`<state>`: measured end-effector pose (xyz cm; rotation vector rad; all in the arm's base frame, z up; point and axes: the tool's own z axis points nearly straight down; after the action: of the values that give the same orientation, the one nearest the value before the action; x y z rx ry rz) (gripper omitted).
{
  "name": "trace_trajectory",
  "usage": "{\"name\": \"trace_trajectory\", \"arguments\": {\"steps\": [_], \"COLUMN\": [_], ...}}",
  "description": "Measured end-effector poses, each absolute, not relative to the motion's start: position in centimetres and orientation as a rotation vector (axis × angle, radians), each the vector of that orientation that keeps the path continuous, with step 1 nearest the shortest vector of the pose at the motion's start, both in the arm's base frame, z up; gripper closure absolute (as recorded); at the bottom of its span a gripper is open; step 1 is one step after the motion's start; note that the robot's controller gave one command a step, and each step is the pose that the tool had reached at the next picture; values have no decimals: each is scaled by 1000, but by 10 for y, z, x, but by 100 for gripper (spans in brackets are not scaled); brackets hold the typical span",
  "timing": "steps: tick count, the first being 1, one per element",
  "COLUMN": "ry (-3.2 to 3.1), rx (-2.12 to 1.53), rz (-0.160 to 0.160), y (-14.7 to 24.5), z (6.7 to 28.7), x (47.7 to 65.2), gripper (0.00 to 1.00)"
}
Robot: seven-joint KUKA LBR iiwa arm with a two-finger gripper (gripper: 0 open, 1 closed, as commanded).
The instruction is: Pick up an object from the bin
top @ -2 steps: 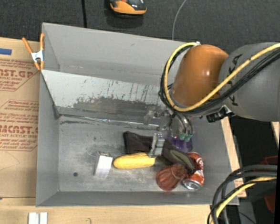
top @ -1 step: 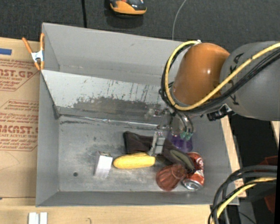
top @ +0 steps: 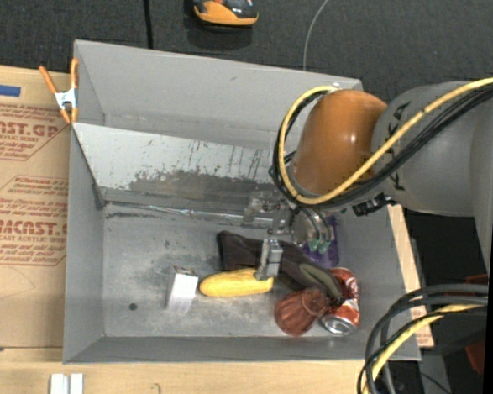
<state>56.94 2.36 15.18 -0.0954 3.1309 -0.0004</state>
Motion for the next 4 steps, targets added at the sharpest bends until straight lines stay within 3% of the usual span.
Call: {"name": "trace_trajectory", "arguments": {"steps": [1, 2, 3, 4], "ry": [3124, 3124, 3118, 3118], "rx": [-307, -307, -360, -360], "rz": [1, 1, 1, 1], "y": [38, 38, 29, 30], "z": [86, 86, 169, 169], "x": [579, 579, 584, 584], "gripper": [100, 100, 100, 100]}}
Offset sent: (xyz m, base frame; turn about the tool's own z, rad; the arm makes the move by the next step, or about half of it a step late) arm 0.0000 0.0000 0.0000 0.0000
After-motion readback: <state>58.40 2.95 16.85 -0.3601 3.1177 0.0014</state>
